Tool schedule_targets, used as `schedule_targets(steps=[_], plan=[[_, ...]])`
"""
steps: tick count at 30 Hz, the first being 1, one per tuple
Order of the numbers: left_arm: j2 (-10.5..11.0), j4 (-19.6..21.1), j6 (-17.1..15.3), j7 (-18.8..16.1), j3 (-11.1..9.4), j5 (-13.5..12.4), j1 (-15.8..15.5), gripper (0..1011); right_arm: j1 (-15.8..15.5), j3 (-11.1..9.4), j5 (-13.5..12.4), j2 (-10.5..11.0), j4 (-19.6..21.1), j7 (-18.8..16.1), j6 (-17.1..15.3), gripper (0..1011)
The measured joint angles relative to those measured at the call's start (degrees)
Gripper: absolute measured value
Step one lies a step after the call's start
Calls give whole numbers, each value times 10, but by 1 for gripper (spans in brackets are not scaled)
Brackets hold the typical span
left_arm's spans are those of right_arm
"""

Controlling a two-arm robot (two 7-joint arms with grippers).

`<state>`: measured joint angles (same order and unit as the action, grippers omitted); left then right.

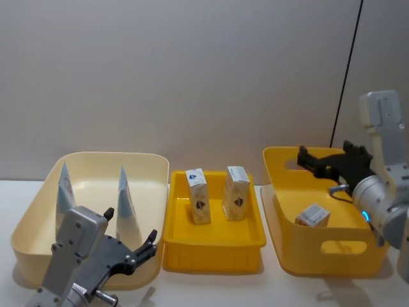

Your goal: Bimanual collaborative sorting of washing and personal care products

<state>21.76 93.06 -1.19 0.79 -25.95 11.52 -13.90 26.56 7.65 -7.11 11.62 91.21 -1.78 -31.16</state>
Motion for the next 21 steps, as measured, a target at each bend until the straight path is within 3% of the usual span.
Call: schedule_targets(steps=[13,21], plan=[[-17,-26,-53,12,1,6,-34,1003,-14,-13,7,8,44,-1,41,1001],[-30,-38,-81,-4,4,-1,-47,1003,-17,-17,9,11,56,-3,51,1001]])
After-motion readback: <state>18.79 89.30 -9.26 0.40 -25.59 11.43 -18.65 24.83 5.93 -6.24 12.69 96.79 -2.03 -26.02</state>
